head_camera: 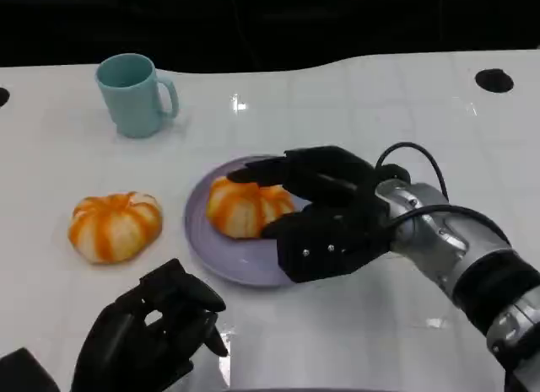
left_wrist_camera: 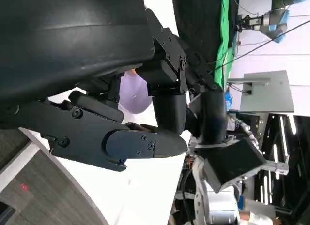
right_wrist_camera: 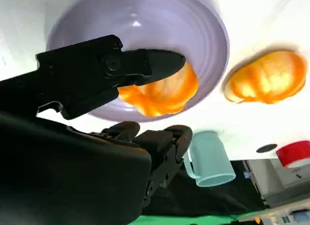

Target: Grasp the bread from the table and place it into the plate.

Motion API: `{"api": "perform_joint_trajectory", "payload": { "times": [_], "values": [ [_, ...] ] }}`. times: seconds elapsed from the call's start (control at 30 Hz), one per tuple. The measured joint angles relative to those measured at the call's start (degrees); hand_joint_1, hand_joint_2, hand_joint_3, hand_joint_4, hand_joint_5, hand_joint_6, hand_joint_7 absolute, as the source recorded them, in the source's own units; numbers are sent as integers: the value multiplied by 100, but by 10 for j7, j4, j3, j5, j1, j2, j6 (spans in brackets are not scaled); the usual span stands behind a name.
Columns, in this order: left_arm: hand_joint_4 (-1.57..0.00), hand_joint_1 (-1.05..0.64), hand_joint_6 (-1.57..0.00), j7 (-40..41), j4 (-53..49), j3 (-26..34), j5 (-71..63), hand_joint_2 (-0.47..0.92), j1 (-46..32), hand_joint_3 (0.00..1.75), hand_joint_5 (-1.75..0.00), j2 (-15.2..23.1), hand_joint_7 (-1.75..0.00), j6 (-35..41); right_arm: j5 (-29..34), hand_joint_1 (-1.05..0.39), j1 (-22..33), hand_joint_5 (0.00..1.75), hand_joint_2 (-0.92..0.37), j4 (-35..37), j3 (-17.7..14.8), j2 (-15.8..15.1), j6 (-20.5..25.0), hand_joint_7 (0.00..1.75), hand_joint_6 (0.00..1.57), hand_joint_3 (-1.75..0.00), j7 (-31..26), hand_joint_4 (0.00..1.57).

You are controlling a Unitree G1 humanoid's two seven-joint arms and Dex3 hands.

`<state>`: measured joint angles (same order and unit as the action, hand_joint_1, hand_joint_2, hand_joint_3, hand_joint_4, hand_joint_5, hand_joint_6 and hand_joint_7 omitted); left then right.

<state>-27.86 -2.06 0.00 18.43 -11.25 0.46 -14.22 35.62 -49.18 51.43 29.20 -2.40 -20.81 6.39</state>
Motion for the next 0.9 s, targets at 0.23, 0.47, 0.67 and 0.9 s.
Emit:
{"api": "perform_joint_trajectory", "payload": {
  "times": [0.23,0.47,0.67,0.9],
  "values": [
    [-59,-53,-54,3,0,0,-1,92,0,36,-175,0,-143,0,-11,-73,31,33,-92,-84,-2,-24,2,2,35,-37,24,23],
    [-60,-52,-54,6,0,0,0,92,1,36,-175,0,-144,1,-39,-68,89,59,-92,-209,-28,-62,-3,7,49,-26,44,31],
    [-60,-50,-53,6,0,0,1,92,3,37,-175,0,-145,3,-50,-55,176,84,-92,-304,-67,-88,-37,14,67,-15,3,49],
    [-60,-52,-52,6,0,1,1,92,5,37,-175,3,-145,5,-63,-37,260,120,-91,-327,-102,-109,-121,37,88,-10,-65,67]
  ]
}}
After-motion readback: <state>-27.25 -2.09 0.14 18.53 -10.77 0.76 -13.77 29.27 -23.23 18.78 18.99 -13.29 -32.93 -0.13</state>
